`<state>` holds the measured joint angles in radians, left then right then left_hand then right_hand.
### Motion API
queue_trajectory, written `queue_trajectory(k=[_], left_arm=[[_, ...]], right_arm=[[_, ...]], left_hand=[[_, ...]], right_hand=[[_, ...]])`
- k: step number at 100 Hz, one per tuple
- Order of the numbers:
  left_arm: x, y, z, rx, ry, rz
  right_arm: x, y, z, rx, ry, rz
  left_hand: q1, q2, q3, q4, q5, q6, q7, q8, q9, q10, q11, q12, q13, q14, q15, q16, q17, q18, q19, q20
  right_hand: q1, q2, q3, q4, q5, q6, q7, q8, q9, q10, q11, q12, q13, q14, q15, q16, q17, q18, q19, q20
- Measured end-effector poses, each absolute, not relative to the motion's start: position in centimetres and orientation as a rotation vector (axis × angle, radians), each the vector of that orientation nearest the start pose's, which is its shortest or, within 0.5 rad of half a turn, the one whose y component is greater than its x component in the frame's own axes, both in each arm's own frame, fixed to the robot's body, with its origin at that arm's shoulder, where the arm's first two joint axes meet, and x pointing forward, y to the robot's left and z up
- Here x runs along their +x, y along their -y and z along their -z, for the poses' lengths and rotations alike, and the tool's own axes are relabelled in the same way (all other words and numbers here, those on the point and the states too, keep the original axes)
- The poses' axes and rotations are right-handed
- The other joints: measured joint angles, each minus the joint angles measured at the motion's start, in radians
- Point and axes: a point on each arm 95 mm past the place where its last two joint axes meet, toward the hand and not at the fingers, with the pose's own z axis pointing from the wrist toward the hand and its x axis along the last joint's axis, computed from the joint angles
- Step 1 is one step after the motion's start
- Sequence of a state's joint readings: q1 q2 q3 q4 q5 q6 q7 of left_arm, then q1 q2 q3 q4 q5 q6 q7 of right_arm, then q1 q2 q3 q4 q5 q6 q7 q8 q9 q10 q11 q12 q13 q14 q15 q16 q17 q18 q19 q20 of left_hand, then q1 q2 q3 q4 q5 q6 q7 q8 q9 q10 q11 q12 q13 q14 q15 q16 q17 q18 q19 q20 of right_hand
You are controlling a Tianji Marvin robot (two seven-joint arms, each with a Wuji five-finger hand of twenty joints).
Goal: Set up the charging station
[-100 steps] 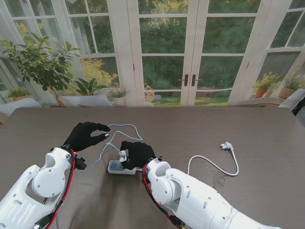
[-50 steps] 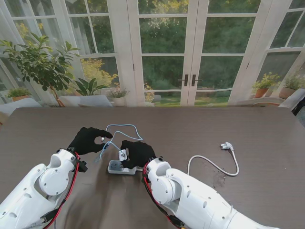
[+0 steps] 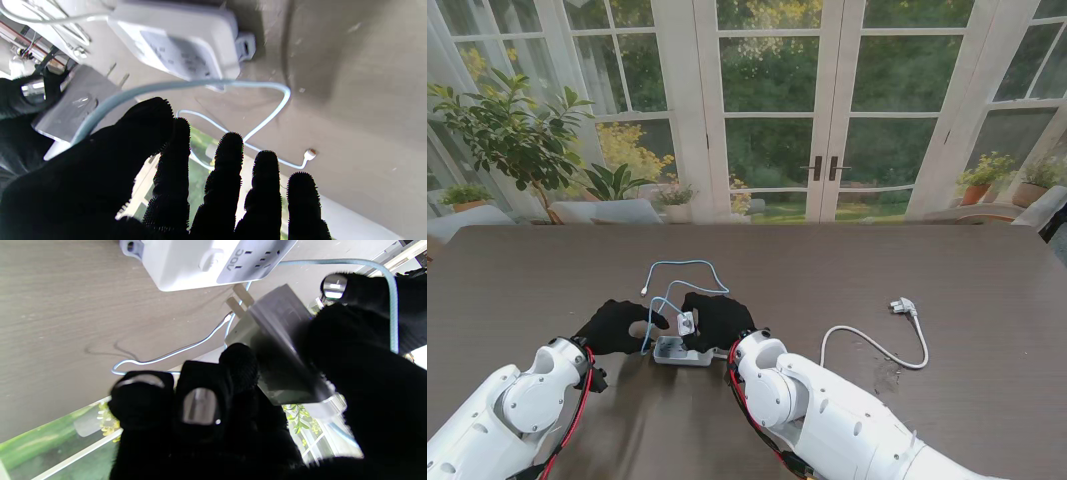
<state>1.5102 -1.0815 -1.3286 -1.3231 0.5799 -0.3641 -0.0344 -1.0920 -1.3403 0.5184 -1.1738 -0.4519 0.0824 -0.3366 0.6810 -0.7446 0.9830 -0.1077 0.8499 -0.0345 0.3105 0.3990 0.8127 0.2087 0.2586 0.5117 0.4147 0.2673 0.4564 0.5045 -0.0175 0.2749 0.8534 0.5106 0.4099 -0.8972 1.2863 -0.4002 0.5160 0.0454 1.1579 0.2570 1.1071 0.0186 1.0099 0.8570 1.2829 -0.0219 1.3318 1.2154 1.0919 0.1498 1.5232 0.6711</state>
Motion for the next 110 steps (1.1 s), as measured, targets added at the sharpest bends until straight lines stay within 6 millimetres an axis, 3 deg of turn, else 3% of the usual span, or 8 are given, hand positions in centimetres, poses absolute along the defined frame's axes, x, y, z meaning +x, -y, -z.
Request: queue_trajectory(k=[29, 61, 110], left_arm=[[40.9, -7.7, 37.9, -1.574, -1.447, 1.732], [41.1, -7.6, 38.9, -1.558, -1.435, 1.725], [41.1, -7.0, 39.3, -1.567, -1.440, 1.729]], right_arm=[[43.0, -21.1, 35.7, 1.424, -1.473, -1.913], [42.8, -21.5, 36.1, 1.444, -1.468, -1.923], [42.9, -21.8, 36.8, 1.484, -1.428, -1.943]], left_hand=[[-0.010, -0.020, 0.001, 0.000, 0.001, 0.000, -0.023, -0.016, -0.012, 0.011, 0.004, 0.021, 0.000, 0.000, 0.000, 0.020, -0.001, -0.005, -0.011, 0.028], [-0.010, -0.020, 0.001, 0.000, -0.098, 0.006, -0.102, -0.075, -0.012, 0.012, 0.025, 0.050, 0.000, 0.000, 0.003, 0.030, -0.001, -0.007, -0.012, 0.049], [-0.010, -0.020, -0.001, 0.000, -0.068, 0.017, -0.056, -0.055, -0.012, 0.021, 0.044, 0.077, 0.001, 0.006, 0.013, 0.031, -0.001, -0.007, -0.012, 0.051]], right_hand=[[0.000, 0.000, 0.000, 0.000, 0.000, 0.000, 0.000, 0.000, 0.000, 0.008, 0.000, 0.000, 0.000, 0.008, 0.000, 0.000, 0.000, 0.000, 0.000, 0.000], [0.000, 0.000, 0.000, 0.000, 0.001, 0.000, 0.000, 0.000, 0.000, 0.012, 0.000, 0.000, 0.000, 0.012, 0.000, 0.000, 0.000, 0.007, 0.000, 0.000], [0.010, -0.010, 0.000, 0.000, 0.008, 0.001, 0.000, -0.004, 0.000, 0.024, -0.020, -0.010, 0.004, 0.040, -0.098, 0.000, -0.023, 0.034, -0.062, -0.041]])
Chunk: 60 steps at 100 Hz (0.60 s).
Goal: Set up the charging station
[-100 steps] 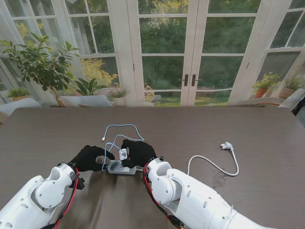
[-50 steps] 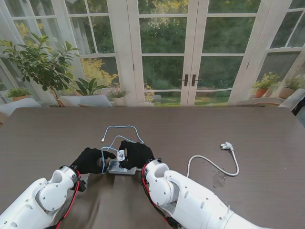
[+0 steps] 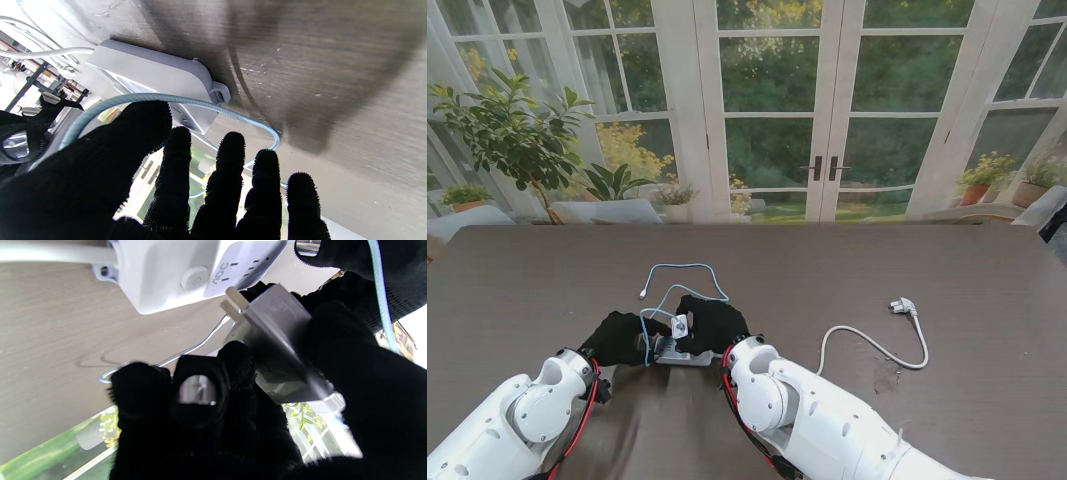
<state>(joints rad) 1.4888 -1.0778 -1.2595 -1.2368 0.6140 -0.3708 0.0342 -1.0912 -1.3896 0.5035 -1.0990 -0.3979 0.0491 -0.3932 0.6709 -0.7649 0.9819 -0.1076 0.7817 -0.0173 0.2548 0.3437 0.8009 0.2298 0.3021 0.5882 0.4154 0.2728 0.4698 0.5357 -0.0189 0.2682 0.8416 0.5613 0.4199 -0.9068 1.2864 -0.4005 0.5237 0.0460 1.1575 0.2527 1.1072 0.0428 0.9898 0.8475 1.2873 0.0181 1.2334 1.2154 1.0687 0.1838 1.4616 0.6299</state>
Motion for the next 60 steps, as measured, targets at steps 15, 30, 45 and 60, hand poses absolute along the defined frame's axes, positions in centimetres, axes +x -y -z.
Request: queue_trajectory(k=[15, 30, 45, 60], left_arm=[[41.15, -7.05, 39.46, -1.569, -1.449, 1.720], [41.11, -7.09, 39.51, -1.557, -1.464, 1.708], [41.00, -7.05, 39.60, -1.555, -1.468, 1.703], [40.89, -6.83, 39.79, -1.555, -1.472, 1.705]], right_arm=[[42.88, -21.91, 37.19, -1.818, 1.718, 2.366], [42.85, -22.02, 37.38, -1.823, 1.704, 2.361], [42.78, -22.16, 37.47, -1.821, 1.693, 2.359], [42.74, -22.15, 37.54, -1.833, 1.676, 2.351]], left_hand=[[-0.031, 0.003, -0.012, -0.007, -0.009, 0.001, -0.011, 0.000, 0.000, 0.003, 0.000, 0.000, 0.000, 0.004, 0.000, 0.000, 0.000, 0.000, 0.000, 0.000], [-0.029, 0.003, -0.021, -0.007, -0.015, 0.002, -0.029, -0.009, 0.000, 0.004, 0.000, 0.000, 0.000, 0.004, 0.000, 0.000, 0.000, 0.000, 0.000, 0.000], [-0.043, 0.004, -0.035, -0.007, -0.017, 0.018, -0.062, -0.028, 0.000, 0.006, 0.000, 0.000, 0.000, 0.005, 0.000, 0.000, 0.000, 0.000, 0.000, 0.000], [-0.040, 0.004, -0.038, -0.007, -0.018, 0.030, -0.086, -0.050, 0.001, 0.012, 0.000, 0.000, 0.000, 0.006, 0.000, 0.000, 0.000, 0.000, 0.000, 0.000]], right_hand=[[0.000, 0.000, 0.000, 0.000, 0.000, 0.000, 0.000, 0.000, 0.000, 0.000, 0.000, -0.002, 0.000, 0.004, -0.001, 0.000, -0.002, 0.003, -0.016, -0.001], [0.000, 0.000, 0.000, 0.000, 0.000, 0.000, 0.000, 0.000, 0.000, 0.001, 0.000, -0.004, 0.000, 0.009, -0.015, 0.000, -0.014, 0.007, -0.016, -0.002], [0.001, 0.000, 0.000, 0.000, 0.000, 0.000, 0.000, 0.000, 0.000, 0.001, -0.001, -0.014, 0.001, 0.018, -0.041, 0.000, -0.025, 0.014, -0.029, -0.012], [0.001, 0.000, 0.000, 0.000, 0.000, 0.000, 0.000, 0.000, 0.000, 0.001, -0.001, -0.016, 0.001, 0.020, -0.051, 0.000, -0.026, 0.015, -0.045, -0.014]])
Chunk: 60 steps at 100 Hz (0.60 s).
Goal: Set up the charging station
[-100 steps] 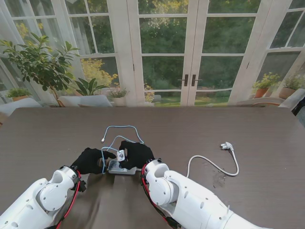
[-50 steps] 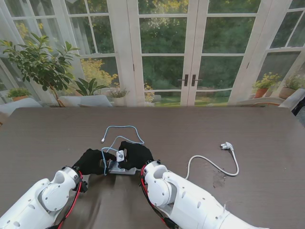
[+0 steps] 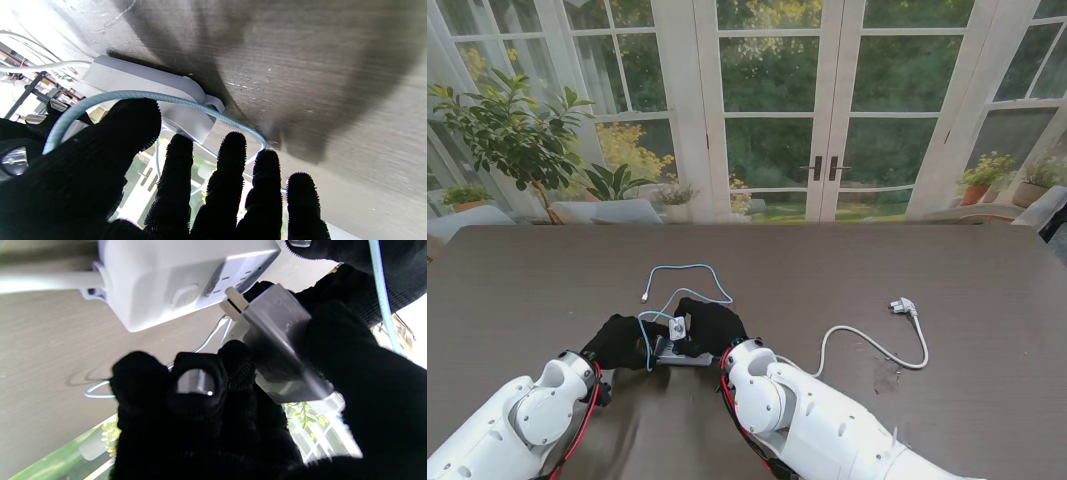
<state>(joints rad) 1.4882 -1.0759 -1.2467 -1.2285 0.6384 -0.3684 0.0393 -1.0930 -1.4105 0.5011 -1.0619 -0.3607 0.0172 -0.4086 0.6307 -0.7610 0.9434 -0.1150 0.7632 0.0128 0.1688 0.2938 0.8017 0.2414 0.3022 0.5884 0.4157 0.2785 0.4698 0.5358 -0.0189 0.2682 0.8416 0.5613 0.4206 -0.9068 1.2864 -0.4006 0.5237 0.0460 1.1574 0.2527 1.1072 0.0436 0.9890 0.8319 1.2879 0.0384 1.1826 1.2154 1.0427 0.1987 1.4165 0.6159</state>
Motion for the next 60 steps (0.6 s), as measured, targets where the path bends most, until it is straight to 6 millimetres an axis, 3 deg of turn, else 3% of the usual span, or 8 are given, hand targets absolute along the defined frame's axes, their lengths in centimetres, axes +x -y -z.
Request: queue_trajectory(k=[27, 52, 60], left_arm=[[40.75, -6.66, 40.09, -1.566, -1.464, 1.705], [40.53, -6.40, 40.31, -1.556, -1.462, 1.707], [40.50, -6.42, 40.33, -1.557, -1.459, 1.708]], right_arm=[[42.53, -22.10, 37.68, -1.842, 1.664, 2.339], [42.34, -22.09, 37.66, -1.856, 1.633, 2.337], [42.30, -22.09, 37.69, -1.856, 1.630, 2.338]], left_hand=[[0.000, 0.012, -0.016, 0.000, -0.026, 0.001, -0.015, -0.036, 0.000, 0.002, 0.000, 0.000, -0.003, 0.010, 0.000, 0.000, 0.004, 0.000, 0.000, 0.000], [-0.011, 0.012, -0.016, 0.000, -0.036, 0.053, -0.053, -0.116, 0.002, 0.007, 0.000, 0.000, 0.006, 0.012, -0.022, 0.000, 0.015, 0.000, 0.000, 0.001], [-0.011, 0.012, -0.016, 0.000, -0.035, 0.042, -0.025, -0.124, 0.017, 0.007, -0.003, 0.000, 0.006, 0.011, -0.025, -0.001, 0.024, 0.000, 0.000, 0.001]], right_hand=[[0.000, 0.000, 0.000, 0.000, 0.000, 0.000, 0.000, 0.000, 0.000, 0.000, 0.000, 0.000, -0.002, 0.006, 0.000, 0.000, 0.000, 0.004, 0.000, -0.001], [0.001, 0.000, 0.000, 0.000, 0.000, 0.000, 0.000, 0.000, 0.000, 0.002, 0.000, 0.000, -0.004, 0.009, -0.001, 0.000, 0.000, 0.007, 0.000, -0.008], [0.001, 0.000, 0.000, 0.000, 0.000, 0.000, 0.000, 0.000, 0.000, 0.002, 0.000, 0.000, -0.004, 0.009, -0.001, 0.000, 0.000, 0.007, 0.000, -0.008]])
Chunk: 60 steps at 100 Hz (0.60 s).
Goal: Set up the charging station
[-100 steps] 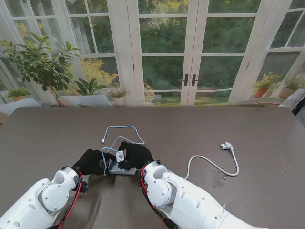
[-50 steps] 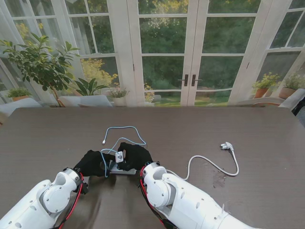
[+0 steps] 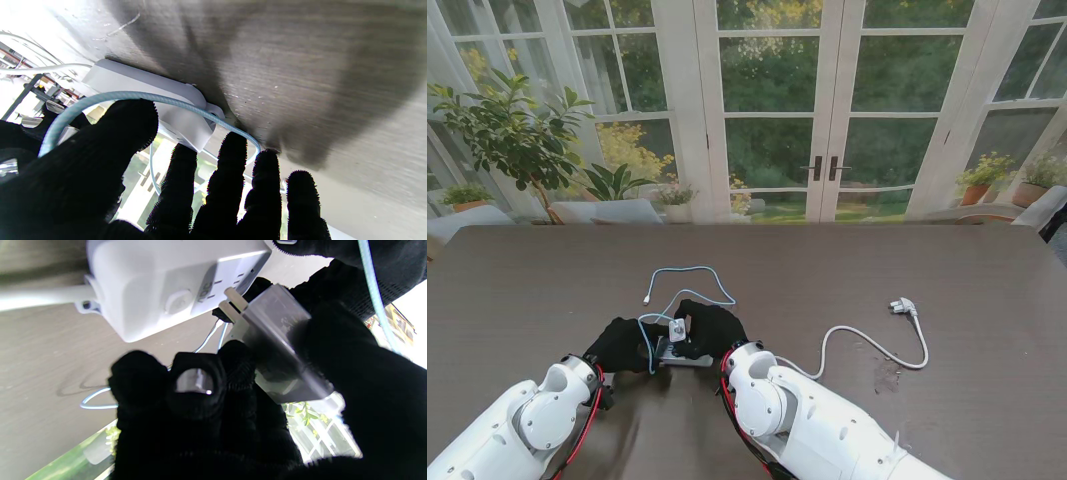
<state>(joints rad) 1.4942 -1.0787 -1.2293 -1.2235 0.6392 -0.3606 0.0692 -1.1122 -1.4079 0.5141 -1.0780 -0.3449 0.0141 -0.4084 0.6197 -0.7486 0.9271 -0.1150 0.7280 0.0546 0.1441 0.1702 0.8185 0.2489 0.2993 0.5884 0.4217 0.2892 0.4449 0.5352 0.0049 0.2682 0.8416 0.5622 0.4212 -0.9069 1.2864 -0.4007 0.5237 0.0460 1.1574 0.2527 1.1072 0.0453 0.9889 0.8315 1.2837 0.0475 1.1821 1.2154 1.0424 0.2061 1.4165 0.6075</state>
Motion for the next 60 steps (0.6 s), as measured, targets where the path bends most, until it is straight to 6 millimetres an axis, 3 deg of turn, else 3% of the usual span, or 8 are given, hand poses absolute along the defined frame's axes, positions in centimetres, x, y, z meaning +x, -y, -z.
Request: queue_trajectory(k=[9, 26, 60], left_arm=[[40.47, -6.40, 40.34, -1.557, -1.454, 1.710], [40.43, -6.30, 40.40, -1.547, -1.449, 1.712], [40.45, -6.22, 40.35, -1.527, -1.466, 1.701]], right_arm=[[42.27, -22.11, 37.70, -1.856, 1.627, 2.338], [42.26, -22.10, 37.75, -1.857, 1.623, 2.339], [41.97, -22.00, 38.13, -1.860, 1.622, 2.335]], left_hand=[[0.000, 0.000, 0.000, 0.000, 0.051, -0.028, 0.055, 0.039, 0.011, 0.000, -0.001, 0.000, 0.006, 0.000, 0.000, 0.000, 0.004, 0.001, 0.000, 0.000], [-0.013, -0.004, -0.008, -0.014, 0.074, -0.035, 0.098, 0.136, 0.025, 0.000, 0.001, 0.011, 0.025, 0.000, -0.002, -0.001, 0.015, 0.001, 0.011, 0.000], [-0.016, 0.001, -0.021, -0.015, 0.082, -0.035, 0.097, 0.162, 0.026, -0.007, 0.003, 0.013, 0.034, 0.000, -0.002, -0.001, 0.015, 0.002, 0.012, 0.000]], right_hand=[[0.000, 0.000, 0.000, 0.000, 0.000, 0.000, 0.000, 0.000, 0.000, 0.000, 0.000, 0.000, 0.000, 0.000, 0.000, 0.000, 0.000, 0.000, 0.000, 0.000], [0.005, 0.000, 0.000, 0.000, 0.000, 0.000, 0.000, 0.000, 0.000, 0.001, 0.000, -0.008, -0.004, 0.011, -0.023, 0.000, -0.012, 0.015, 0.000, -0.001], [0.013, -0.040, 0.002, 0.000, 0.028, 0.000, 0.000, -0.021, 0.023, 0.003, -0.061, -0.072, -0.006, 0.051, -0.248, 0.000, -0.097, 0.089, -0.107, -0.050]])
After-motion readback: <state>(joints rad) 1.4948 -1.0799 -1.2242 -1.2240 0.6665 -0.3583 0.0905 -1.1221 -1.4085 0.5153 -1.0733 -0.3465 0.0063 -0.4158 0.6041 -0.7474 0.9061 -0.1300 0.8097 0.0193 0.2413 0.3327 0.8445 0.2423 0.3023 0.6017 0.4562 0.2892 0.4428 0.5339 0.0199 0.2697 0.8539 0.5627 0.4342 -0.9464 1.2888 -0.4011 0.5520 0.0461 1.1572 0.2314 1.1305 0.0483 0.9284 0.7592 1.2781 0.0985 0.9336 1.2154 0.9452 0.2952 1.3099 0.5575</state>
